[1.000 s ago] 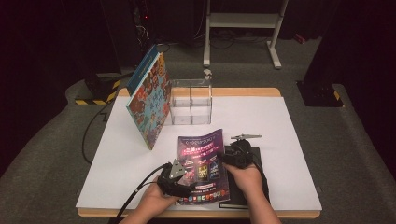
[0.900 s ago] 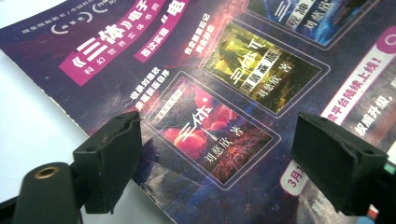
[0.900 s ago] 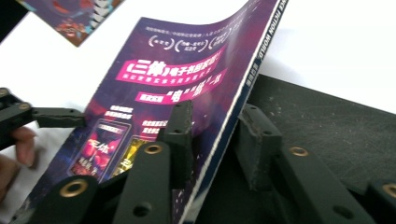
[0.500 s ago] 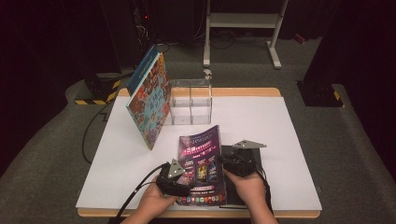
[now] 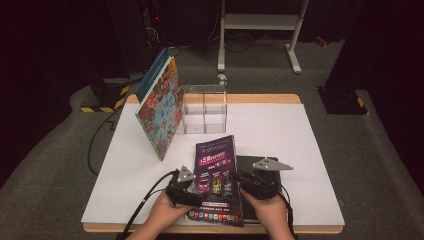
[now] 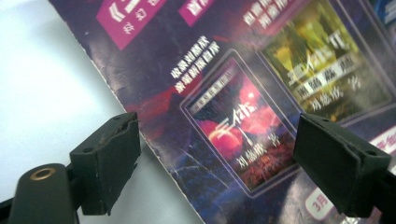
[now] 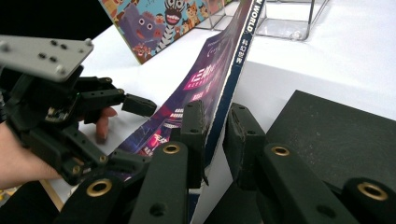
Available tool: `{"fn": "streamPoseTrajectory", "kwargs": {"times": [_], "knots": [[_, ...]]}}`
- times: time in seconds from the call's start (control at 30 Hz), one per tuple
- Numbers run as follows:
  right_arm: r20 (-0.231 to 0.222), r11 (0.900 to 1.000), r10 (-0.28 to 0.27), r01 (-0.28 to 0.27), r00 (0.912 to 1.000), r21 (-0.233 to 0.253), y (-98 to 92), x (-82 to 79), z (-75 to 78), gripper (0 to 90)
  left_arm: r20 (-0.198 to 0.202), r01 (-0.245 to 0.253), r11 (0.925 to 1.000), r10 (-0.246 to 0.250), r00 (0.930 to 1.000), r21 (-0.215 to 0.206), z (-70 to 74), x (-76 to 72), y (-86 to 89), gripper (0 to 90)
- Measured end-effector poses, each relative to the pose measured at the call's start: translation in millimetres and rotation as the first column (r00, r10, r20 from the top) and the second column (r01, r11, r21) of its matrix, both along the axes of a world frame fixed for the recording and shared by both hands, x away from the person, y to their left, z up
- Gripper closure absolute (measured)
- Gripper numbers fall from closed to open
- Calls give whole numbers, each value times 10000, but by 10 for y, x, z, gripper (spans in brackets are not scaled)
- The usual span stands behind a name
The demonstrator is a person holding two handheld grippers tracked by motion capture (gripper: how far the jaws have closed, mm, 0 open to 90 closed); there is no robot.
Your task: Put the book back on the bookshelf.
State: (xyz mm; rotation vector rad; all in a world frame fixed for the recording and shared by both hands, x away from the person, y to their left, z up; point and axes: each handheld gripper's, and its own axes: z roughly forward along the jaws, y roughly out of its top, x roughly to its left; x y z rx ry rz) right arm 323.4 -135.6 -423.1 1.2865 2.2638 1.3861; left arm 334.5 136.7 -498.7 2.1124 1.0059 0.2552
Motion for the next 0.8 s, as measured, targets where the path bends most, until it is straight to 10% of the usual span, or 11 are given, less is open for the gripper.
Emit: {"fn": "streamPoseTrajectory", "kwargs": {"times": [0.53, 0.8], "knots": [[498, 9983, 388, -408, 9980, 406, -31, -50, -31, 776, -1360, -808, 9831, 585, 9890, -1645, -2, 240, 85, 157], [649, 9967, 606, -639, 9961, 500, 27, -66, -41, 776, -117, -1946, 9777, 1943, 9809, -784, 16, 145, 111, 647]]}}
